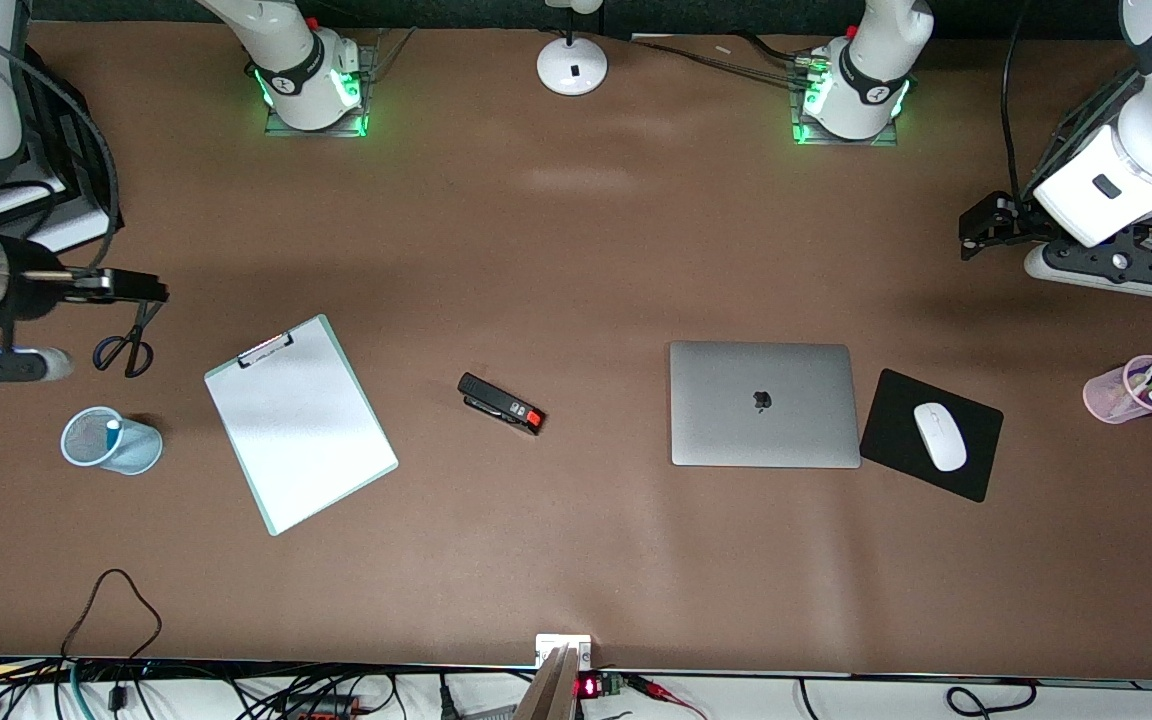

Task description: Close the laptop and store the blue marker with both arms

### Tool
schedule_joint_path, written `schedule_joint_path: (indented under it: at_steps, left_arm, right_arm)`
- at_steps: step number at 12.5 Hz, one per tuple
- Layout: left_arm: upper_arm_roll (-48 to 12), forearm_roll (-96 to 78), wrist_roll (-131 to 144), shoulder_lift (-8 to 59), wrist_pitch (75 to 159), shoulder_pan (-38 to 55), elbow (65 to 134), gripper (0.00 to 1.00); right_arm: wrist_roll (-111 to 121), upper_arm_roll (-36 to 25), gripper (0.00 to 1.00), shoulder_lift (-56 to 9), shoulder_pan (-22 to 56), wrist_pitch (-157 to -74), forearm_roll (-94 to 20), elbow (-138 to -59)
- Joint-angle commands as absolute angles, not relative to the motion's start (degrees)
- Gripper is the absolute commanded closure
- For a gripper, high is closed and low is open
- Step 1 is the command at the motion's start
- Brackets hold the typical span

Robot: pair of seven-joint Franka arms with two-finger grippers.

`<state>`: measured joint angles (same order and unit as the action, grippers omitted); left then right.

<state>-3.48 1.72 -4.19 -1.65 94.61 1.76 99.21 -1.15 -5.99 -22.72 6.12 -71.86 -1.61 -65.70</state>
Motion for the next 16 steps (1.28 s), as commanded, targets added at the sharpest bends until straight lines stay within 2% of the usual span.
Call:
schedule_joint_path:
  at_steps: [1,3,4,7,12,16]
  left_arm:
    - [-3.7,1.2,-5.4,-0.9,93.4,1.6,97.6,0.00]
    - [-3.7,1.2,-5.5,-0.9,93.3,1.6,97.6,0.00]
    - [-3.7,1.2,-5.5,-0.9,93.3,1.6,97.6,0.00]
    - [-3.7,1.2,-5.5,-0.9,93.3,1.6,97.6,0.00]
    - [-3.6,1.2,-5.5,-0.9,93.3,1.5,97.6,0.00]
    - [-3.6,1.2,-5.5,-0.9,93.3,1.5,97.6,0.00]
  right_arm:
    - [-2.1,-5.5,0.00,-18.0,5.9,-77.3,2.1,-70.2]
    - [2.3,-5.5,0.00,-15.0,4.7,-88.9,3.2,-74.9]
    - [4.0,-5.5,0.00,-13.5,3.4,-91.5,2.9,-77.1]
    - [4.3,-4.0,0.00,-10.5,-1.0,-91.8,0.4,-81.8]
    - [3.4,-3.8,0.00,-9.3,-0.6,-91.1,0.1,-82.3]
    - [3.6,-4.0,0.00,-4.0,-0.7,-94.0,0.3,-90.4]
